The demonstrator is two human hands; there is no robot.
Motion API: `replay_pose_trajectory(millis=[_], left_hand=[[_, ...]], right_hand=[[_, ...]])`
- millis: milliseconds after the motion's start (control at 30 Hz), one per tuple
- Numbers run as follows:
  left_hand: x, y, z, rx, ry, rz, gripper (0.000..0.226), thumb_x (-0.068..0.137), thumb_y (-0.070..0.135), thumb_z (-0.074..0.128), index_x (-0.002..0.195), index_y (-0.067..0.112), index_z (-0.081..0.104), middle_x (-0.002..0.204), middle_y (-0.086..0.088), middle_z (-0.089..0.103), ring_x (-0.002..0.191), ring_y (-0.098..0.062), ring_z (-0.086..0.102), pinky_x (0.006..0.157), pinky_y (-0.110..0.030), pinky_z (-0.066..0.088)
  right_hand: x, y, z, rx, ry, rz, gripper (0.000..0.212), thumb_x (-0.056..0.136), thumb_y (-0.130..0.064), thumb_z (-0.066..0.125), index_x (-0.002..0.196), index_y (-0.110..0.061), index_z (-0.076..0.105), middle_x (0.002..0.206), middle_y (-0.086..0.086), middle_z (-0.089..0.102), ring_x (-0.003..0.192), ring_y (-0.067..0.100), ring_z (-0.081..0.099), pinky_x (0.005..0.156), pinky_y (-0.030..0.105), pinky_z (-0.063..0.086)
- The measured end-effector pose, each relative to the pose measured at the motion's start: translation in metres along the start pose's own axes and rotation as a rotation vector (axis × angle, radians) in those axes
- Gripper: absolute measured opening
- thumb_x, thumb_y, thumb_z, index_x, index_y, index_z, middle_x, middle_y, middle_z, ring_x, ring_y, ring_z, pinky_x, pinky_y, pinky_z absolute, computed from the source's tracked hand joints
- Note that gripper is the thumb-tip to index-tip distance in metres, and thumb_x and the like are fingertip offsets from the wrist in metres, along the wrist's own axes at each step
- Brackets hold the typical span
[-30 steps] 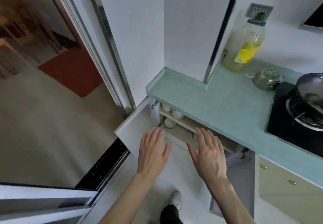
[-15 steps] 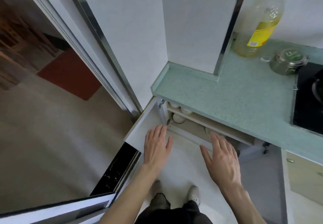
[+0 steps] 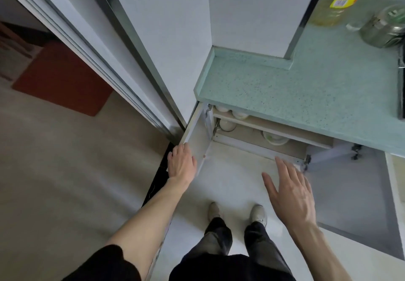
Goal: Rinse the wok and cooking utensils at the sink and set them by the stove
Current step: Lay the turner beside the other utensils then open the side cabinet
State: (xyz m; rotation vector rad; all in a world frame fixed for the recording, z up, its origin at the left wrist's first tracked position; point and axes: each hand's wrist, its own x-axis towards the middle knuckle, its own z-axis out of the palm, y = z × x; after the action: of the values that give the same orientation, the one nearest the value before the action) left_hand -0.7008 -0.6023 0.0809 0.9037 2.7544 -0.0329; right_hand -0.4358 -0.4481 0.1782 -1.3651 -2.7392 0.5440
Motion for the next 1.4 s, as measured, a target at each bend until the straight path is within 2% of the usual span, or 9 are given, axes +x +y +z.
replay_pose_trajectory(millis=[167,467,600,800,933,1033,1133,1267,1400], left_hand=[[0.009,-0.013,0.014,0.051,-0.209,-0.097,0.063,0.097,0.034,0.06,0.146,0.007,0.031,0.135,-0.014,0.044,0.113,-0.034,0.056,0.084,-0.046,0.053],[0.018,-0.007,0.023,0.012,-0.262,-0.142,0.092,0.089,0.045,0.07,0.154,0.004,0.019,0.139,-0.019,0.038,0.122,-0.04,0.051,0.091,-0.048,0.055],[0.013,0.012,0.023,-0.045,-0.255,-0.186,0.083,0.087,0.042,0.074,0.145,0.004,0.03,0.131,-0.021,0.042,0.116,-0.043,0.054,0.085,-0.05,0.053],[0.006,0.053,0.031,-0.353,-0.232,-0.318,0.021,0.1,0.008,0.048,0.121,0.003,0.047,0.125,-0.024,0.045,0.109,-0.049,0.055,0.086,-0.053,0.044],[0.01,0.094,0.041,-0.579,-0.183,-0.425,0.03,0.106,0.019,0.045,0.126,-0.002,0.053,0.126,-0.025,0.055,0.11,-0.045,0.058,0.087,-0.047,0.045],[0.012,0.121,0.048,-0.863,-0.205,-0.507,0.023,0.104,0.018,0.051,0.12,0.003,0.057,0.114,-0.013,0.065,0.102,-0.031,0.062,0.089,-0.039,0.049],[0.022,0.144,0.056,-1.082,-0.233,-0.564,0.009,0.101,0.011,0.055,0.101,0.008,0.063,0.107,-0.013,0.07,0.098,-0.032,0.067,0.094,-0.048,0.056],[0.032,0.181,0.052,-1.266,-0.227,-0.641,0.01,0.103,0.0,0.052,0.097,0.005,0.058,0.1,-0.015,0.064,0.094,-0.027,0.063,0.087,-0.043,0.057],[0.043,0.204,0.055,-1.327,-0.216,-0.715,0.006,0.105,0.005,0.052,0.111,0.005,0.053,0.112,-0.017,0.062,0.101,-0.027,0.065,0.094,-0.041,0.058]], right_hand=[[-0.007,0.002,0.002,0.007,-0.024,0.067,0.062,0.102,-0.051,0.045,0.151,-0.012,0.047,0.144,0.014,0.06,0.134,0.039,0.056,0.114,0.055,0.042],[0.0,0.057,-0.006,-0.062,-0.054,0.255,0.06,0.104,-0.052,0.044,0.152,-0.015,0.044,0.149,0.008,0.056,0.139,0.034,0.05,0.116,0.049,0.038],[0.006,0.093,-0.014,-0.069,-0.03,0.322,0.058,0.106,-0.05,0.047,0.151,-0.014,0.044,0.151,0.007,0.055,0.139,0.031,0.049,0.117,0.046,0.036],[0.011,0.148,-0.024,-0.08,-0.013,0.416,0.058,0.105,-0.046,0.051,0.151,-0.012,0.042,0.153,0.009,0.053,0.143,0.033,0.046,0.118,0.047,0.034],[0.014,0.196,-0.022,-0.105,-0.074,0.507,0.063,0.105,-0.047,0.05,0.155,-0.011,0.037,0.159,0.01,0.045,0.147,0.033,0.041,0.119,0.045,0.032],[0.015,0.234,-0.015,-0.096,-0.1,0.564,0.064,0.105,-0.045,0.053,0.155,-0.01,0.035,0.158,0.012,0.044,0.145,0.035,0.04,0.118,0.047,0.033],[0.015,0.266,-0.009,-0.073,-0.11,0.608,0.065,0.103,-0.042,0.056,0.154,-0.008,0.035,0.154,0.014,0.046,0.143,0.037,0.041,0.115,0.049,0.035],[0.017,0.299,-0.005,-0.078,-0.168,0.709,0.073,0.104,-0.043,0.052,0.161,-0.007,0.023,0.16,0.013,0.04,0.145,0.036,0.039,0.117,0.047,0.032],[0.02,0.327,0.002,-0.032,-0.272,0.817,0.069,0.106,-0.04,0.049,0.159,-0.006,0.023,0.158,0.015,0.042,0.141,0.039,0.045,0.114,0.047,0.033]])
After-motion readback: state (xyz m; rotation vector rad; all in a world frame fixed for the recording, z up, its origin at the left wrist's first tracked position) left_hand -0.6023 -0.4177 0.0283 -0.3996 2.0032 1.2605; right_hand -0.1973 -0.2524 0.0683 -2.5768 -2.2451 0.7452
